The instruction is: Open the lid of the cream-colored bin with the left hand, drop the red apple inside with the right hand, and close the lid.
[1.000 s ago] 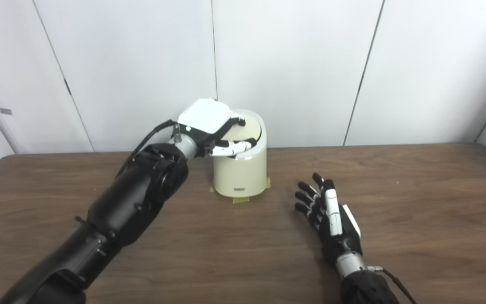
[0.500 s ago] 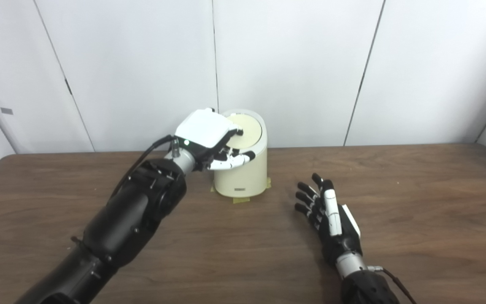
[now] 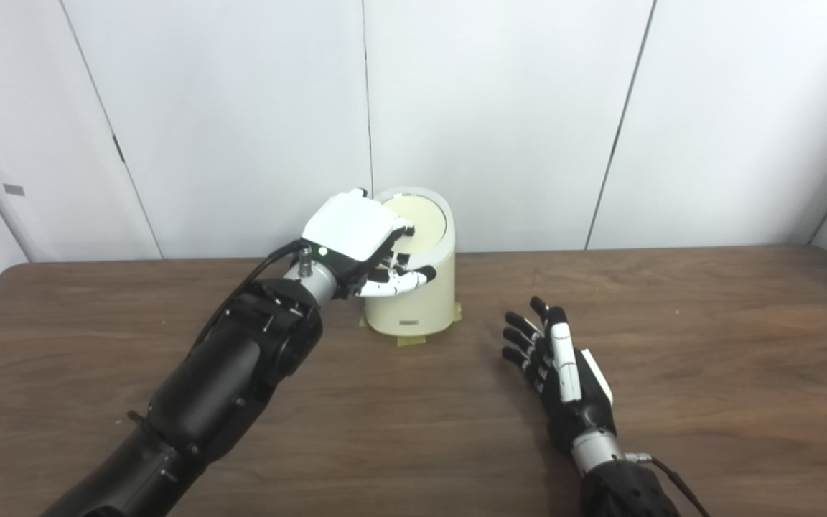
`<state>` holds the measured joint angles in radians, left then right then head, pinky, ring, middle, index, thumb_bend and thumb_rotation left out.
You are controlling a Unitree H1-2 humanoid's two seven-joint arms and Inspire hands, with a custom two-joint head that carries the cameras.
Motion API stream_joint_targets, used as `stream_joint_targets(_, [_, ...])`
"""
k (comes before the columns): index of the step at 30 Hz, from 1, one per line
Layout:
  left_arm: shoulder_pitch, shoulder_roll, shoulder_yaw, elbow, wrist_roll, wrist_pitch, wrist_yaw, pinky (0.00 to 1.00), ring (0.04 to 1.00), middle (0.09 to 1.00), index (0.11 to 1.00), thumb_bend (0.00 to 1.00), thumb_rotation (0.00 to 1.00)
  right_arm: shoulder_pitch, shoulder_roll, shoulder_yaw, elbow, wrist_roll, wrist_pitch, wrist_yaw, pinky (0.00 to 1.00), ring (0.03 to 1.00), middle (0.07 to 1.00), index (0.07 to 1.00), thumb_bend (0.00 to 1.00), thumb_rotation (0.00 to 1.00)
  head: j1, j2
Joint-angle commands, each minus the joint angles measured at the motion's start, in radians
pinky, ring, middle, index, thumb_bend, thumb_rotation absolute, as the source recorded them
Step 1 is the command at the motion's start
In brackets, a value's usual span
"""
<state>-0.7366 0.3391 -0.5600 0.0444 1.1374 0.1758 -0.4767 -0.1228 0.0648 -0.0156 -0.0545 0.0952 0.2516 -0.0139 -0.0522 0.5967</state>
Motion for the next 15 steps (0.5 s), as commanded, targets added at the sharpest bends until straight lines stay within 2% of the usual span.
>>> stream_joint_targets(1, [-0.003, 0.010, -0.033, 0.064, 0.028, -0.027, -0.030, 1.00, 0.899, 0.841, 0.799, 0.52, 1.00, -0.023, 0.001, 0.003, -0.026, 0.001, -0.001, 0.004, 0.86, 0.887, 0.876, 0.987, 0.58, 1.00, -0.002, 0.001])
stream_joint_targets(5, [-0.007, 0.013, -0.073, 0.099, 0.084, -0.045, -0.051, 1.00, 0.904, 0.838, 0.792, 0.52, 1.00, -0.024, 0.002, 0.003, -0.028, 0.002, 0.001, 0.005, 0.86, 0.888, 0.874, 0.990, 0.58, 1.00, -0.005, 0.005])
stream_joint_targets(15, [0.015, 0.014, -0.079, 0.085, 0.097, -0.057, -0.065, 1.00, 0.907, 0.840, 0.786, 0.52, 1.00, -0.023, 0.003, -0.001, -0.033, 0.002, 0.010, 0.000, 0.86, 0.880, 0.859, 0.978, 0.57, 1.00, -0.006, 0.006])
